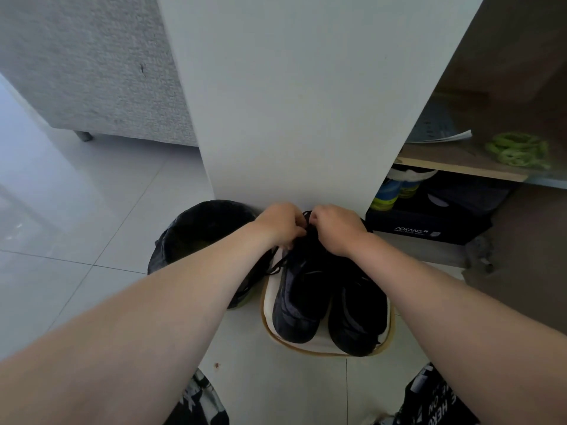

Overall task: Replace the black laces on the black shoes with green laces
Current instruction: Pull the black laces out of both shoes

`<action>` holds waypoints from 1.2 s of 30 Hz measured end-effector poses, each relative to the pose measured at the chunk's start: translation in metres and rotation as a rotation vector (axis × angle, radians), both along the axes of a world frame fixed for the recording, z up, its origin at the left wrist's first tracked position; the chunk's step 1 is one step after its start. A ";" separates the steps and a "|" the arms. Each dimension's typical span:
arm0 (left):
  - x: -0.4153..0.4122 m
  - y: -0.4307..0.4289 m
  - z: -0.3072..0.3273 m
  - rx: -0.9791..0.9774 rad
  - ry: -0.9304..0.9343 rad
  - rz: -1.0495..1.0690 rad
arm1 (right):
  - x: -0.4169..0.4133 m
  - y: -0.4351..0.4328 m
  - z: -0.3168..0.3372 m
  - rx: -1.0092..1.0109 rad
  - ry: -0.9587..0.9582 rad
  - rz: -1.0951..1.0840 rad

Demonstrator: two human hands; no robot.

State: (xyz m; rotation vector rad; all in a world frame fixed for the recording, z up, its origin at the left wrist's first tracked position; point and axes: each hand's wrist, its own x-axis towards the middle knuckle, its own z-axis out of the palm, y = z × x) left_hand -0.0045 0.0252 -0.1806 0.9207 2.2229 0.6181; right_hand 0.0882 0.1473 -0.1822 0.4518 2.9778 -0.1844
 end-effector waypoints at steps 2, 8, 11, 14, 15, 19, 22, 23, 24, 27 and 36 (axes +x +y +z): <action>0.001 0.002 0.000 0.039 0.030 0.020 | 0.003 0.003 0.002 -0.043 0.022 -0.032; -0.004 0.010 0.002 0.064 0.235 -0.033 | 0.008 0.007 0.004 -0.152 0.063 -0.050; -0.002 0.013 -0.002 0.034 0.326 -0.145 | 0.007 0.010 0.000 -0.258 0.104 -0.104; 0.000 0.010 -0.004 0.094 0.366 -0.162 | 0.010 0.013 0.002 -0.311 0.052 -0.153; 0.001 0.009 -0.003 0.097 0.370 -0.160 | 0.010 0.014 0.002 -0.304 0.049 -0.163; -0.002 0.008 -0.006 0.111 0.346 -0.111 | 0.011 0.014 0.003 -0.257 0.081 -0.180; -0.005 0.006 -0.010 0.116 0.243 -0.064 | 0.011 0.016 0.007 -0.298 0.115 -0.207; -0.006 0.005 -0.009 0.104 0.218 -0.063 | 0.012 0.017 0.008 -0.322 0.131 -0.220; -0.006 0.005 -0.009 0.093 0.214 -0.065 | 0.012 0.018 0.009 -0.336 0.136 -0.223; -0.007 0.009 -0.007 0.101 0.219 -0.028 | 0.014 0.019 0.009 -0.310 0.109 -0.211; -0.005 0.015 -0.003 0.007 0.276 -0.110 | 0.014 0.013 0.006 -0.225 0.155 -0.204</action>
